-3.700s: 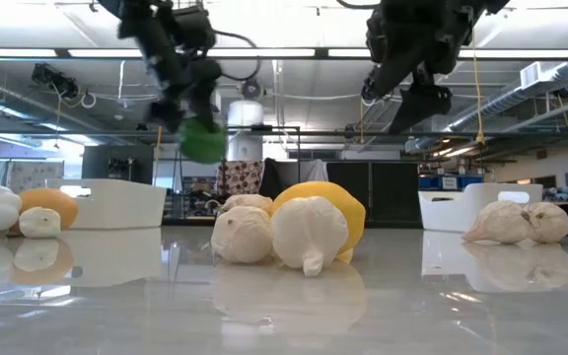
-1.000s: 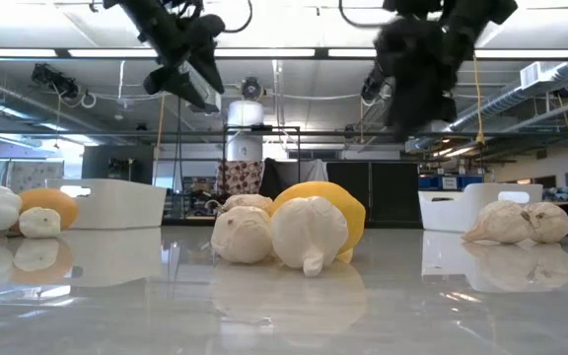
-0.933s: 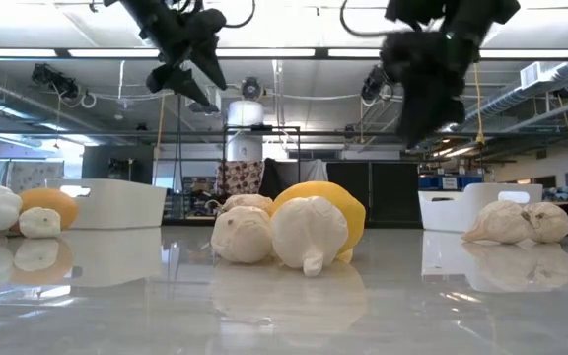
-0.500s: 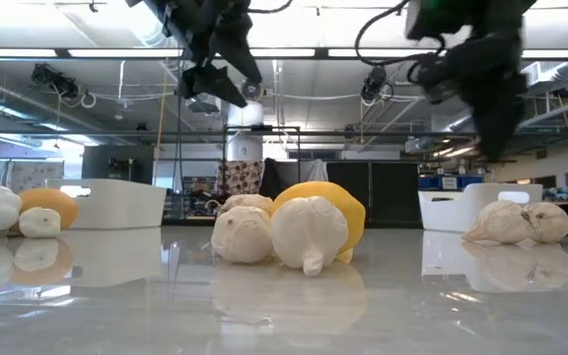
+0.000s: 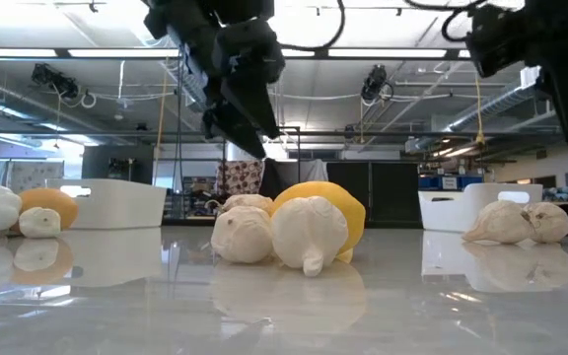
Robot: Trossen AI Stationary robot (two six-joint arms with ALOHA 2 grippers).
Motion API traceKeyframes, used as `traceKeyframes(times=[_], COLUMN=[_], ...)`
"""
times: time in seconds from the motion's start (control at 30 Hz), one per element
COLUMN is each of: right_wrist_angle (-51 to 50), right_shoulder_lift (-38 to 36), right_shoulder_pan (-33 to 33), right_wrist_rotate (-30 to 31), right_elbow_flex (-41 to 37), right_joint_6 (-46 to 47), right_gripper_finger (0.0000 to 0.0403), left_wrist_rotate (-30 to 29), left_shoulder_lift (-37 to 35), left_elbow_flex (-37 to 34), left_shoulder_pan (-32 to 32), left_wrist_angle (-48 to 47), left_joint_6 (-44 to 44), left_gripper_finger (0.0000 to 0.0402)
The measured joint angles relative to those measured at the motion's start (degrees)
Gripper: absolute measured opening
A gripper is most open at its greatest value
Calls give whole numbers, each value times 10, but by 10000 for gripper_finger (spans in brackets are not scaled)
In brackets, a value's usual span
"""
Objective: Sort produce into baskets
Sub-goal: Put the yellow lemon into the right white bin
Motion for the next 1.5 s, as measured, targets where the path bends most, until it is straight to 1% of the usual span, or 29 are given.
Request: traceKeyframes(times=[0.1, 0.17, 0.23, 0.33, 0.5, 0.57, 0.7, 0.77, 0.8, 0.93, 1.0, 1.13, 1.2, 1.33, 1.43, 1.5], right_wrist_angle=[38, 68, 103, 148, 160, 160, 191, 231, 255, 359, 371, 354, 355, 355, 359, 366], right_shoulder_lift=[0, 0, 0, 0, 8, 9, 18, 29, 38, 82, 108, 162, 186, 220, 235, 236], right_shoulder_pan=[22, 29, 31, 22, -20, -42, -86, -119, -135, -193, -209, -222, -230, -238, -242, -242], right_wrist_rotate=[39, 66, 80, 85, 125, 126, 136, 130, 115, 17, -6, 7, 4, 6, 6, 7], right_elbow_flex=[0, 0, 0, 0, 0, 0, 0, 0, 0, 0, 9, 46, 66, 107, 132, 138], right_joint_6=[7, -9, -46, -116, -120, -109, -105, -128, -146, -218, -239, -303, -326, -346, -355, -360], right_gripper_finger=[204, 204, 204, 198, 162, 143, 116, 111, 111, 115, 121, 136, 145, 160, 167, 169], left_wrist_rotate=[3, 3, 3, 3, 4, 4, -6, -14, -15, -37, -52, -57, -55, -28, -26, -27], left_shoulder_lift=[17, 25, 31, 36, 31, 26, 10, 3, 0, -15, -28, -70, -99, -160, -198, -217], left_elbow_flex=[0, 0, 0, 0, 0, 0, 0, 0, 0, 0, -2, -23, -38, -66, -95, -116], left_shoulder_pan=[-2, -2, -2, -2, -2, -2, 3, 10, 14, 21, 20, 24, 25, 23, 12, 2], left_wrist_angle=[12, 12, 20, 28, 28, 28, -49, -97, -121, -197, -233, -249, -258, -294, -337, -360], left_joint_6=[0, 1, 16, 30, -31, -26, 30, 48, 59, 98, 112, 115, 104, 56, 7, -7], left_gripper_finger=[270, 270, 270, 270, 267, 262, 252, 249, 248, 242, 239, 237, 236, 236, 236, 238])
